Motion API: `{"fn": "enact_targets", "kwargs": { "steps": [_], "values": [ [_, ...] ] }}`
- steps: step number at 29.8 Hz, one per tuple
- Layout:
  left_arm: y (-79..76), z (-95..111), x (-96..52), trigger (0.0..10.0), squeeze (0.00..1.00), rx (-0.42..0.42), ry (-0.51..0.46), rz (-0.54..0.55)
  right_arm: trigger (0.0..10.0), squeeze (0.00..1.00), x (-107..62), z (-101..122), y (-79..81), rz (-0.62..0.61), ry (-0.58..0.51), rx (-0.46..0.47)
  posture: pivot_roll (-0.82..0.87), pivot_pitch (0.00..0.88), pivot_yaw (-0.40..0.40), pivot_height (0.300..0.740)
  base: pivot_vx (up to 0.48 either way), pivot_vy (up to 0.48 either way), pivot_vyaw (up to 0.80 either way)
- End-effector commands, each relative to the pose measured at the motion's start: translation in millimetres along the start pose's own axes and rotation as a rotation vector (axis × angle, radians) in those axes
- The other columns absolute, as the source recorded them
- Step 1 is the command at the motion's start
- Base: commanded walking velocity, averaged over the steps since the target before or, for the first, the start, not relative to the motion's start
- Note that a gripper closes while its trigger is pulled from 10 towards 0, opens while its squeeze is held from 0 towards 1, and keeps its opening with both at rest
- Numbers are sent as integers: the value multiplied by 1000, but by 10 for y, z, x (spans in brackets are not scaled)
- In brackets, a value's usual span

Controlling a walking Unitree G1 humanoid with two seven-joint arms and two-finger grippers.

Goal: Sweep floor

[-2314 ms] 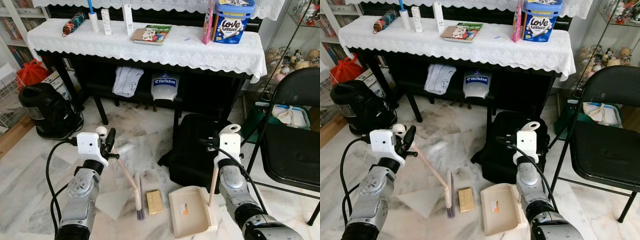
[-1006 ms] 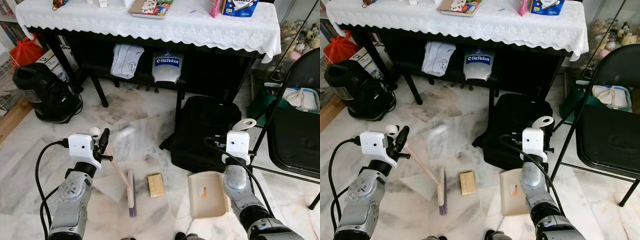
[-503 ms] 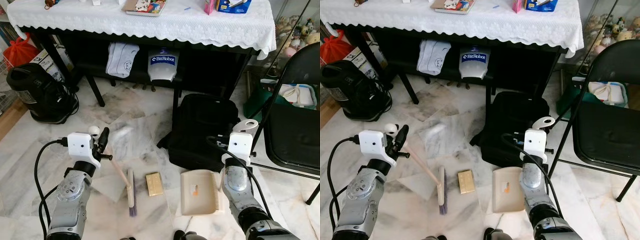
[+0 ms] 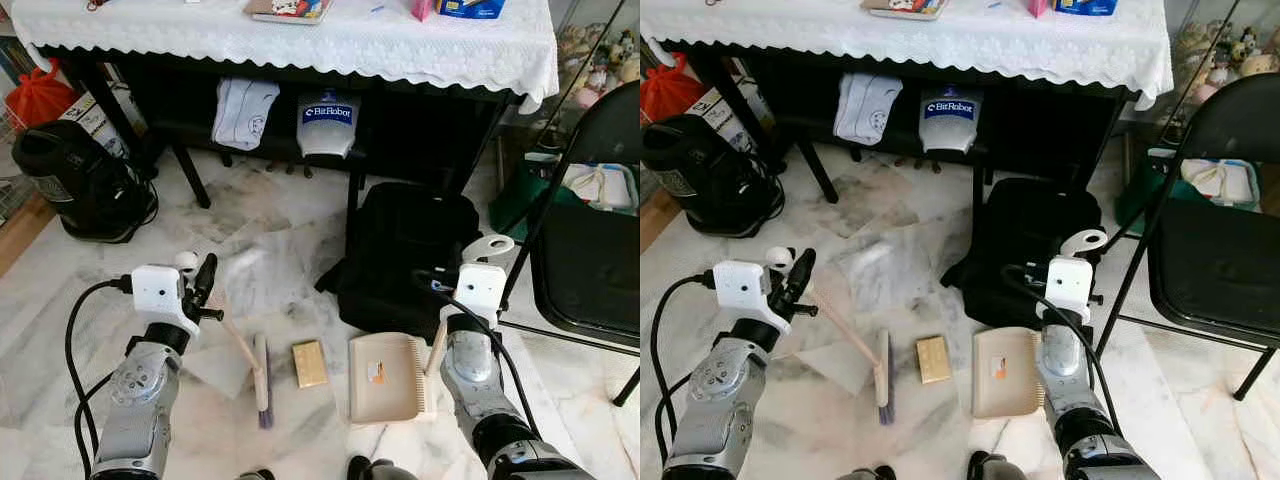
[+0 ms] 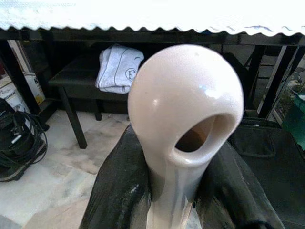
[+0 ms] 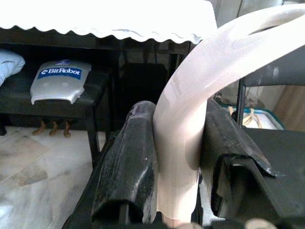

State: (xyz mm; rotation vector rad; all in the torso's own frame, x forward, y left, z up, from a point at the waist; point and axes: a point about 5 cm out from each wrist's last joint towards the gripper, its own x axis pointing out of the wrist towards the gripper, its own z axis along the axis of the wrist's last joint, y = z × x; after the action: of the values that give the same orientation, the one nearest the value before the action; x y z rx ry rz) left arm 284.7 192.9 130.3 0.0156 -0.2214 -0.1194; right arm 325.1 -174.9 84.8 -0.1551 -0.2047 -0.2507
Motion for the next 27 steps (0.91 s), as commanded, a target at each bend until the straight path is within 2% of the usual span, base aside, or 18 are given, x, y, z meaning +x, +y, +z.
{"fn": "enact_targets", "kwargs": {
  "steps": [1, 3, 6, 8, 9, 10, 17, 23, 27],
  "values": [
    [40, 56, -25, 10000, 0, 0, -12, 0, 10000, 0, -11, 45, 29, 7, -36, 26, 63, 225, 41, 740, 0, 0, 0],
    [23, 49, -23, 10000, 0, -9, -5, -15, 10000, 0, -16, 40, 30, 7, -33, 27, 63, 226, 41, 740, 0, 0, 0],
    [-93, -3, -32, 10000, 0, -101, 44, -104, 10000, 0, -25, 32, 32, 10, -31, 28, 61, 227, 41, 740, 0, 0, 0],
    [-226, -27, -68, 10000, 0, -155, 83, -196, 10000, 0, -27, 22, 27, 10, -25, 26, 62, 226, 41, 740, 0, 0, 0],
    [-226, -27, -68, 10000, 0, -155, 83, -196, 10000, 0, -27, 22, 27, 10, -25, 26, 62, 226, 41, 740, 0, 0, 0],
    [-260, -22, -80, 10000, 0, -197, 92, -216, 10000, 0, -26, 21, 26, 11, -24, 25, 63, 226, 41, 740, 0, 0, 0],
    [-366, -12, -158, 10000, 0, -312, 142, -321, 10000, 0, -22, 11, 42, 20, -11, 26, 68, 223, 39, 740, 0, 0, 0],
    [-342, 55, -170, 10000, 0, -324, 139, -346, 10000, 0, -15, 7, 54, 24, -1, 29, 69, 214, 36, 740, 0, 0, 0],
    [-220, 157, -132, 10000, 0, -258, 104, -305, 10000, 0, -11, 0, 57, 28, 7, 29, 67, 207, 35, 740, 0, 0, 0]
  ]
}}
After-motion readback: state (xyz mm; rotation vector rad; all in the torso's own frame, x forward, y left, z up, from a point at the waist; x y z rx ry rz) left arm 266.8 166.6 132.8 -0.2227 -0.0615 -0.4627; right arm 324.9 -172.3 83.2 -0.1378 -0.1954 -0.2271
